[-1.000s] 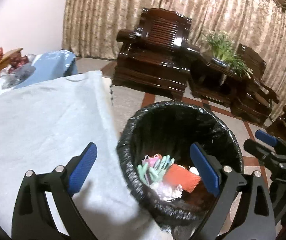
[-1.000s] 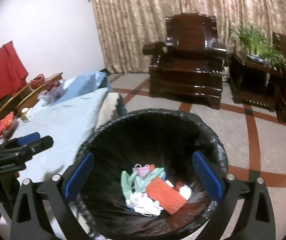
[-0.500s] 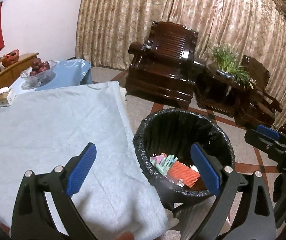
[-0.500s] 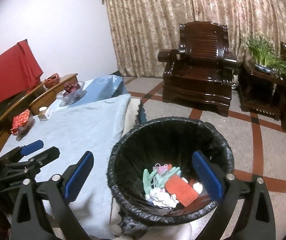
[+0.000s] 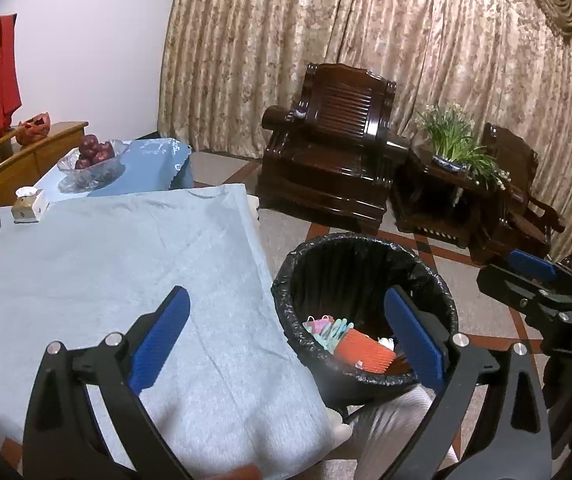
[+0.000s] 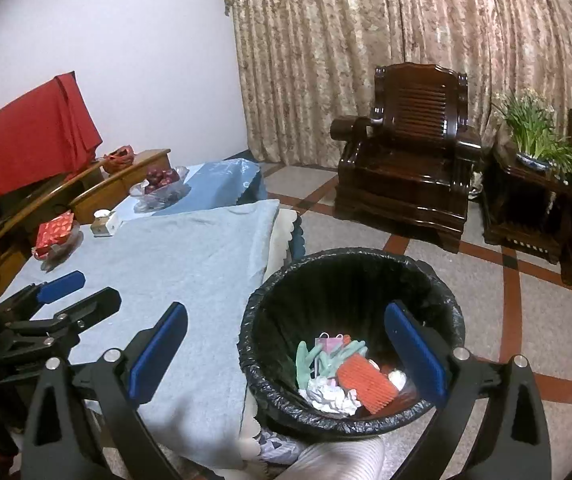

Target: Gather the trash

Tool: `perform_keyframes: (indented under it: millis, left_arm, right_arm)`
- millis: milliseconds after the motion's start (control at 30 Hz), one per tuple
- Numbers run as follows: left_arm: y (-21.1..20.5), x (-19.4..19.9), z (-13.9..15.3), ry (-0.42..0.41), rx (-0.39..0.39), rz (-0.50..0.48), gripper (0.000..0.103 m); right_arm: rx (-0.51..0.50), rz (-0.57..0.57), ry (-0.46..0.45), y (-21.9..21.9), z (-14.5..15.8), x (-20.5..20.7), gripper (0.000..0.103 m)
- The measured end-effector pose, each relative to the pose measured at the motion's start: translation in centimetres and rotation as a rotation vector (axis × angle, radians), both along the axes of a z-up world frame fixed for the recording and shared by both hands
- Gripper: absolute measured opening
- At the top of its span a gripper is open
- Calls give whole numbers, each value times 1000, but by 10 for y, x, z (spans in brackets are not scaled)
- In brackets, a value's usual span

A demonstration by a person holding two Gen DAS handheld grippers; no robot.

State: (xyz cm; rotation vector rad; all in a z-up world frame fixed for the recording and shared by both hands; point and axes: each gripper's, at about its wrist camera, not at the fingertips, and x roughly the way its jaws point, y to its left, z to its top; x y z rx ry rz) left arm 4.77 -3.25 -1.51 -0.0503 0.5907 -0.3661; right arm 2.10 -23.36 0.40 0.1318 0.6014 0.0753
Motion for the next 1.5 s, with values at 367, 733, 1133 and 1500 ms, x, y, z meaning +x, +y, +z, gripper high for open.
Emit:
perform_keyframes:
  millis: [367, 733, 1133, 1500]
  left_arm:
    - [7, -8, 9, -35, 0, 10, 96]
    - [15, -11, 13, -48, -2, 24, 96]
    - [17, -11, 13, -49, 1, 25, 96]
    - [16, -11, 13, -48, 0, 23, 96]
  right_arm:
    - [-10, 7, -21, 7, 7, -4, 97]
    - [-25, 20, -25, 12, 7, -5, 97]
    - [-30, 25, -28, 14, 9, -5, 97]
    - [-32, 26, -28, 15, 9, -4, 97]
